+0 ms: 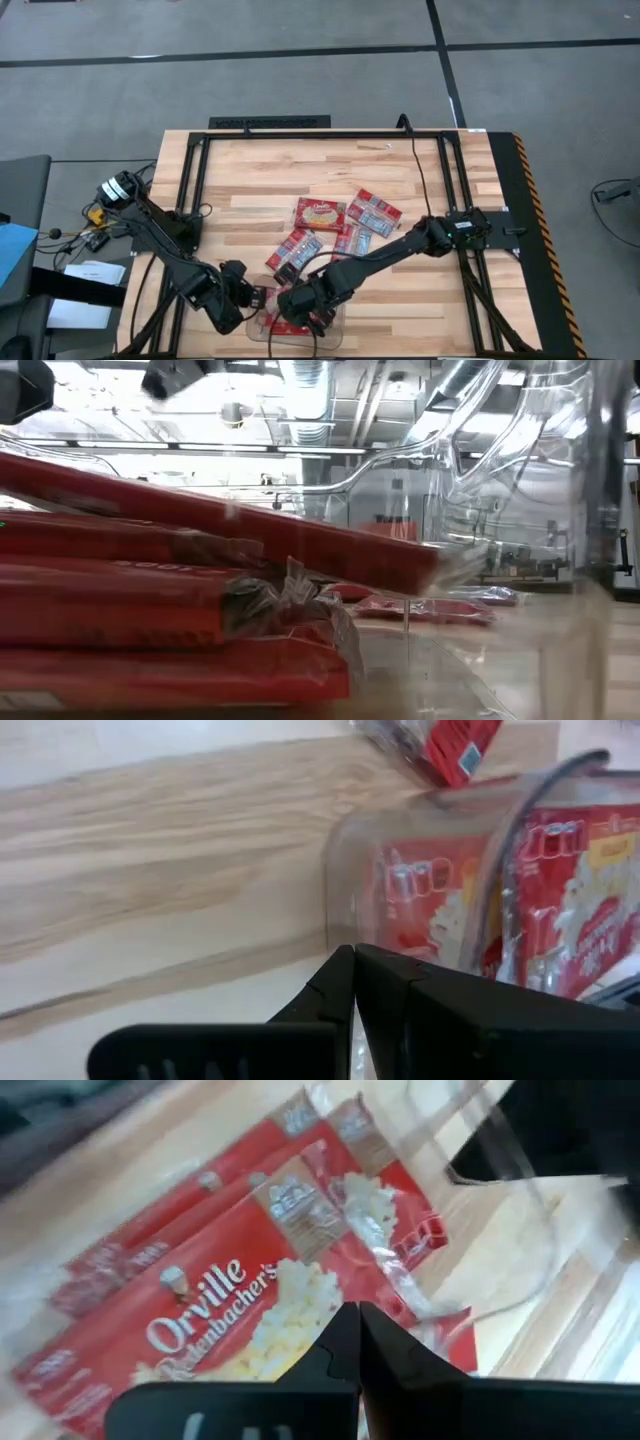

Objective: Sort popcorn bags into baskets
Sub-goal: Adjust the red popcorn bags in the transparent bin

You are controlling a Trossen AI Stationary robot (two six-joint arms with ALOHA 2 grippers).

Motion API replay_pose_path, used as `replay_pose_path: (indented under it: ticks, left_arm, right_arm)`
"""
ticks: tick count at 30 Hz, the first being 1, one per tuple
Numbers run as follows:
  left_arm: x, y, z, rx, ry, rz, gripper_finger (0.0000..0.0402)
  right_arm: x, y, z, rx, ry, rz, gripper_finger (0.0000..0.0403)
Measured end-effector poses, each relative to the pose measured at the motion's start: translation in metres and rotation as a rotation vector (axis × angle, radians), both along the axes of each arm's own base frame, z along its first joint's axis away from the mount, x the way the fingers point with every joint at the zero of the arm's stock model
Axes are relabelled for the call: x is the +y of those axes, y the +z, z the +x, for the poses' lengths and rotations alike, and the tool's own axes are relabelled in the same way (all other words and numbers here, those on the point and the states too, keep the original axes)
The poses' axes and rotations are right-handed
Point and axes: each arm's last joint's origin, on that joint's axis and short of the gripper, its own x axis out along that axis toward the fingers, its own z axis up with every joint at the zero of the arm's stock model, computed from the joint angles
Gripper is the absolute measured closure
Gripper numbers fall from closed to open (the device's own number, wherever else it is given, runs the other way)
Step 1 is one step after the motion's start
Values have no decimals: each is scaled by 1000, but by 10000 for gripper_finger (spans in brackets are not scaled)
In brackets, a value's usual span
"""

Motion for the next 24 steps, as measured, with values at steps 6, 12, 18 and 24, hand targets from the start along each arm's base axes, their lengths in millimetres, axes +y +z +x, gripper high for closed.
replay_pose_path:
  ticks: [6, 12, 18, 24]
  left_arm:
    - [1, 0, 1, 0, -7, 7, 402]
    - [1, 0, 1, 1, -8, 7, 402]
    - [1, 0, 1, 2, -8, 8, 402]
    - [2, 0, 2, 1, -12, 9, 402]
  right_arm:
    - [-6, 5, -24, 207, 8, 17, 390]
    - [7, -14, -28, 299, 49, 42, 391]
    - [16, -37, -18, 280, 59, 63, 393]
    - [17, -54, -2, 200, 85, 56, 391]
